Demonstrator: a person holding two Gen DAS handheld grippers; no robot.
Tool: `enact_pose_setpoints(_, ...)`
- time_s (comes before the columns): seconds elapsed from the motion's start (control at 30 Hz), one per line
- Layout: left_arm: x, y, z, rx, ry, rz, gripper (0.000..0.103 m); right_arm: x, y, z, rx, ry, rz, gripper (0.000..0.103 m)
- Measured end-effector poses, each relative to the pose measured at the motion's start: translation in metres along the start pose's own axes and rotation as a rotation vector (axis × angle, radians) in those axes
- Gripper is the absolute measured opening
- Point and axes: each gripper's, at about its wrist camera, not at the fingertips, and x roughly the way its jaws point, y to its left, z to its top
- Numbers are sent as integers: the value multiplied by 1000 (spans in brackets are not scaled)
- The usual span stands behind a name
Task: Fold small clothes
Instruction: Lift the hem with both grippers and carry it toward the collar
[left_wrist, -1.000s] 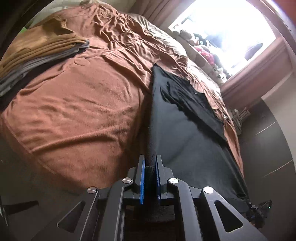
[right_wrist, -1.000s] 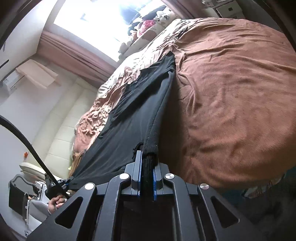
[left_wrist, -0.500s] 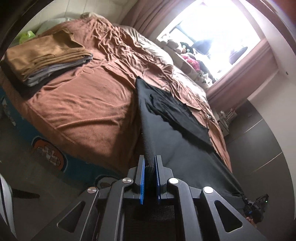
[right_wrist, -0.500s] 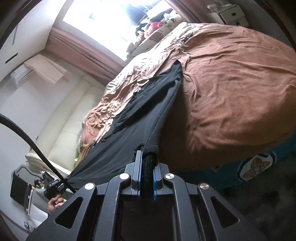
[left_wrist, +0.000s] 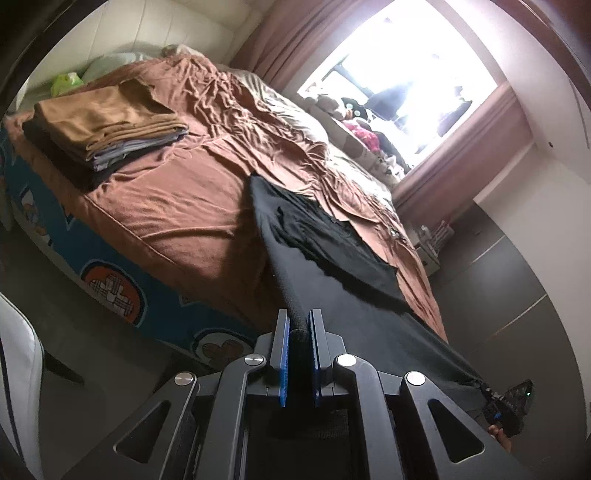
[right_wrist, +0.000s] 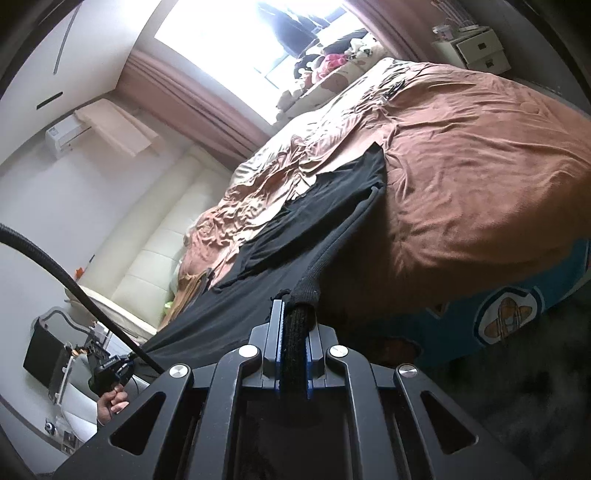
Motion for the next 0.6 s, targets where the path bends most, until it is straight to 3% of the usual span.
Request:
enact_pose_setpoints(0.37,-16,-5,-8,6,-14,-24,10,-22,-3,-10,13,-41,20,5)
enact_pose_setpoints(0.6,-7,-14,7,13,-39,-34,10,-13,-5,7,10,-63,47,5)
